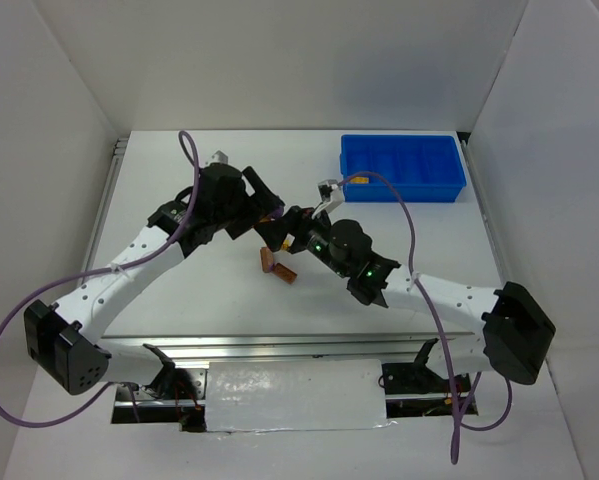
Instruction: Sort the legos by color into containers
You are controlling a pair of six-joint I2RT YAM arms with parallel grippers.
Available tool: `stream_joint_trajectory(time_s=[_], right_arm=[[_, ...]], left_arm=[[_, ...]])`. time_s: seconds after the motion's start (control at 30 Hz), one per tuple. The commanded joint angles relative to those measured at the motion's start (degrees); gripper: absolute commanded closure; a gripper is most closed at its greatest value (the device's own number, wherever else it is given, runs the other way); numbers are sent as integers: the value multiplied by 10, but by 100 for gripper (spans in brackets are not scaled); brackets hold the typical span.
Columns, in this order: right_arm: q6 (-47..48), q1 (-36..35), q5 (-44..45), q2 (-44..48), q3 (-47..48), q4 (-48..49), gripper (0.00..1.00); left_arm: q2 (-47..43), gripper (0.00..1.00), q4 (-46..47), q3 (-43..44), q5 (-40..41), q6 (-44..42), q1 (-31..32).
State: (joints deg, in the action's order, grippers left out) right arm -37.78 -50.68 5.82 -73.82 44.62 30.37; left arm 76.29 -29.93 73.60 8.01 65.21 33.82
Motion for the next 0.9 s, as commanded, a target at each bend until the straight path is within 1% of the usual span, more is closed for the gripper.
stream_joint_trajectory(time_s=[0.0, 0.1, 0.17, 0.3, 0.33, 0.4, 0.53, 0.67, 0.77, 0.8, 0.87], right_arm=[[20, -15, 105, -26, 37, 31, 14], [17, -19, 120, -37, 40, 46, 14], [19, -23, 136, -37, 42, 49, 16], [37, -34, 172, -26, 24, 88, 26], [40, -36, 185, -24, 19, 96, 34], [48, -36, 185, -22, 5, 128, 37], [54, -37, 173, -30, 6, 135, 39], [44, -39, 211, -31, 2, 143, 40], [39, -42, 226, -35, 8, 144, 49], [40, -42, 233, -37, 10, 144, 55], [46, -42, 231, -42, 19, 140, 60]], left_arm=[[-21, 100, 19, 8, -8, 15, 5], [-21, 100, 10, 20, -6, 11, 11], [-22, 100, 8, 22, -5, 11, 14], [-26, 100, 12, 18, -8, 15, 21], [-26, 100, 14, 17, -10, 14, 23], [-26, 100, 20, 12, -11, 17, 29], [-23, 100, 26, 11, -12, 19, 38], [-26, 100, 22, 15, -4, 23, 50], [-40, 100, 37, 1, 1, 27, 56], [-40, 100, 38, -1, -4, 26, 56], [-44, 100, 44, -4, -10, 21, 57]])
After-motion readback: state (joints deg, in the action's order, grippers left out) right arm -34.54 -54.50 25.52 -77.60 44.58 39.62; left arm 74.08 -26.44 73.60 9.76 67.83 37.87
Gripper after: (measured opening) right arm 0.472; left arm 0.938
